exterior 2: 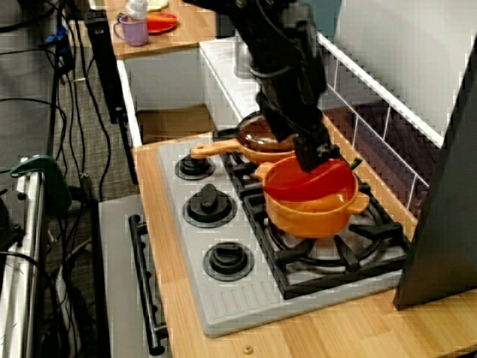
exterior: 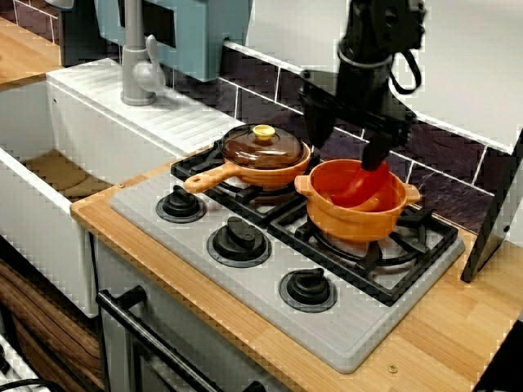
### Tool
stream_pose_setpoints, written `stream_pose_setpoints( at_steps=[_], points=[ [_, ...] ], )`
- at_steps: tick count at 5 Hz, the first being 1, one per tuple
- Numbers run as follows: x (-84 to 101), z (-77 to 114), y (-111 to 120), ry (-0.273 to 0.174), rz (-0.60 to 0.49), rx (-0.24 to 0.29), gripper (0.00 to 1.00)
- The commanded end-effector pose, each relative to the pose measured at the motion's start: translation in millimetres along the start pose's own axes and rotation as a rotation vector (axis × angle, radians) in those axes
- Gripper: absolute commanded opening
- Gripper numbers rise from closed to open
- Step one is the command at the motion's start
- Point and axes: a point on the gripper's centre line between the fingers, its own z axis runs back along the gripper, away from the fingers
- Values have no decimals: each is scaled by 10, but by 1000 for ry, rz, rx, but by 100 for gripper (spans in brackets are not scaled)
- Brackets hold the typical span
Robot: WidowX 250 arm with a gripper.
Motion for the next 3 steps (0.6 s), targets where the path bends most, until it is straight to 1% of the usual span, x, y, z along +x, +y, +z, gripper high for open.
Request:
stream_pose_setpoints(
  at_steps=[1, 2, 3],
  points=[
    [145, 63, -28, -35, 19, -40, 100],
    [109, 65, -54, -27, 19, -45, 100],
    [87, 57, -67, -37, 19, -46, 100]
  ],
)
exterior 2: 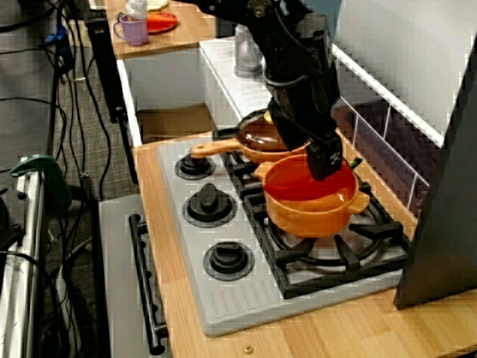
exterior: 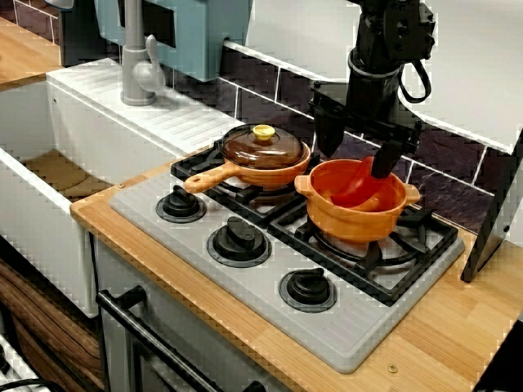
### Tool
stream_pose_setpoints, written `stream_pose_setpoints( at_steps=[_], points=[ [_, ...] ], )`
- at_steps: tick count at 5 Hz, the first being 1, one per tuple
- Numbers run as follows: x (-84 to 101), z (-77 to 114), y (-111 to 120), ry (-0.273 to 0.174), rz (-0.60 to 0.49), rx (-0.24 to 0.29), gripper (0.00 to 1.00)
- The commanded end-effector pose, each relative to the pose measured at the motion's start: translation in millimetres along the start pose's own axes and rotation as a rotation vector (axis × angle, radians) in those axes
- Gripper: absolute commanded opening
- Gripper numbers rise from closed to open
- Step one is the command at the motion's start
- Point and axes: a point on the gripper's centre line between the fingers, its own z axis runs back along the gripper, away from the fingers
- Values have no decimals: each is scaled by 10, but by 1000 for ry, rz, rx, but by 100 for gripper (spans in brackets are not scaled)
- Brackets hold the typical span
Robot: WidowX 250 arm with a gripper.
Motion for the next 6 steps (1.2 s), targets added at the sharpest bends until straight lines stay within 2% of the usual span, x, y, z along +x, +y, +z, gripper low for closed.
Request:
stream_pose_setpoints(
  at_steps=[1, 3, 6],
  points=[
    [56, 92, -38, -35, 15, -24, 100],
    [9, 4, -113, -26, 20, -25, 100],
    [-4, -291, -227, -6, 11, 19, 100]
  ],
)
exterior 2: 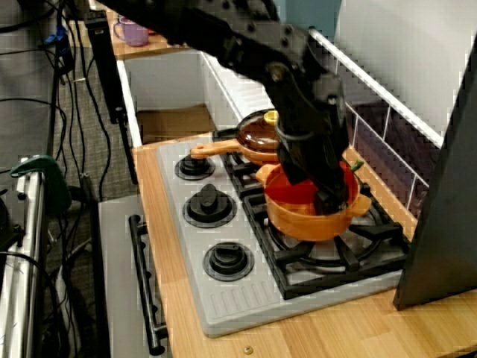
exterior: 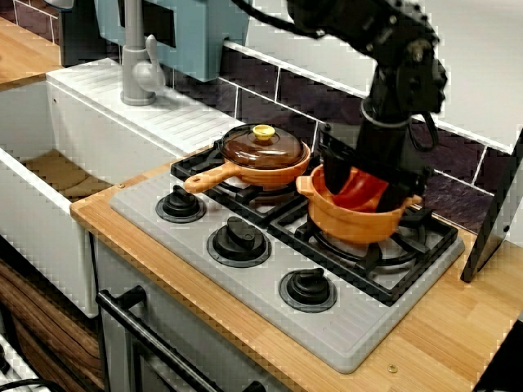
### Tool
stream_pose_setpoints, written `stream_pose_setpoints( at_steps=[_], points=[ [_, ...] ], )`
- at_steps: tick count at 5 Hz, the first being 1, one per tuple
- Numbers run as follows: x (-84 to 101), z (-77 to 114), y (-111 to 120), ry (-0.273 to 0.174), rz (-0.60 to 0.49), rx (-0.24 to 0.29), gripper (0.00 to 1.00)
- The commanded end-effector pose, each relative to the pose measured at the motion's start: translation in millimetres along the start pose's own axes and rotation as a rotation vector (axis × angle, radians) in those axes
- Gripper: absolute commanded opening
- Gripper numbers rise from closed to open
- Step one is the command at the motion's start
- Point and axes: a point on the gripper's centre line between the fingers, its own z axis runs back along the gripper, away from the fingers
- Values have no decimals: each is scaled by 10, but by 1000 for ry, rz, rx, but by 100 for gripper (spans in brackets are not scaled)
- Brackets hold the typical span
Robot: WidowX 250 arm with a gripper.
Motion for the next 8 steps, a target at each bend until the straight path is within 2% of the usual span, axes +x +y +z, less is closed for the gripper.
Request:
stream_pose_setpoints(
  at_steps=[1, 2, 3, 4, 5, 6, 8],
  points=[
    [162, 61, -22, -17, 17, -15, 0],
    [242, 116, 67, 0, 29, -17, 0],
    [364, 264, 204, 24, 45, -32, 0],
    [489, 463, 359, 46, 75, -63, 0],
    [564, 691, 508, 50, 89, -98, 0],
    [597, 951, 721, 63, 112, -157, 0],
    [498, 1341, 948, 41, 106, -211, 0]
  ],
)
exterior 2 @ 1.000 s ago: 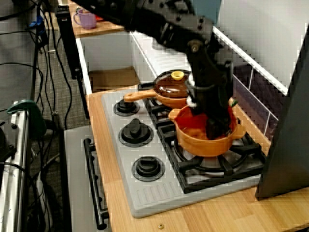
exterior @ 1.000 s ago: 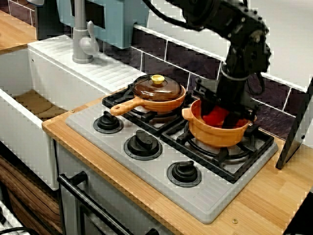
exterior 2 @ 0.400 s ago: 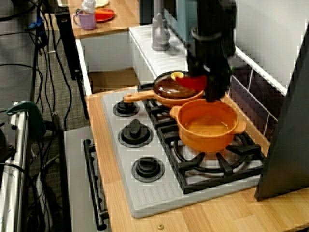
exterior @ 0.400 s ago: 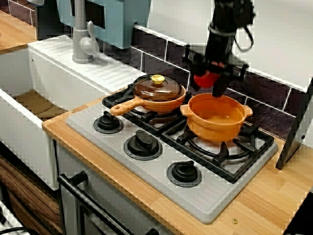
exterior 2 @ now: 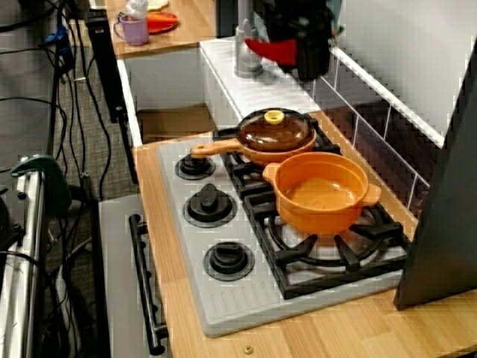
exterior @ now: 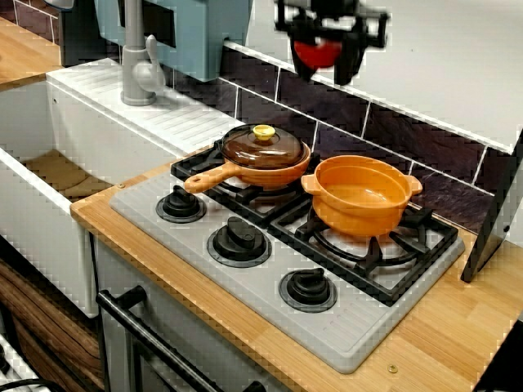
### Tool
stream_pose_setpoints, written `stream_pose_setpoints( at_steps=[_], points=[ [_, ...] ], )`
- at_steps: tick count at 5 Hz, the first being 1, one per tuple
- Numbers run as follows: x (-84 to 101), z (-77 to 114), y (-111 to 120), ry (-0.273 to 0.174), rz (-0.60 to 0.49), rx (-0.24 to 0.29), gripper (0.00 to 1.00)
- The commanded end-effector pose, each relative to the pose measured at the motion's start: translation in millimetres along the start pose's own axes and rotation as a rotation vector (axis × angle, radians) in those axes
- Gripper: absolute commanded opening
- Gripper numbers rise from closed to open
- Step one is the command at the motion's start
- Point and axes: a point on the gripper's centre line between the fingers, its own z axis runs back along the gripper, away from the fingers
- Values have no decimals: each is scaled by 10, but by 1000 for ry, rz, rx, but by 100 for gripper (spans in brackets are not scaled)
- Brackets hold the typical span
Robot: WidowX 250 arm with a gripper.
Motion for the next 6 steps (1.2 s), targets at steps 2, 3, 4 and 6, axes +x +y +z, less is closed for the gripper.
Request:
stream_pose_setpoints(
  at_steps=[2, 3, 4, 6],
  points=[
    [-133, 514, 197, -96, -20, -61, 0],
    [-182, 655, 256, -113, -33, -69, 0],
    [-258, 680, 264, -158, -58, -41, 0],
    [-156, 342, 264, -301, -203, 113, 0]
  ],
)
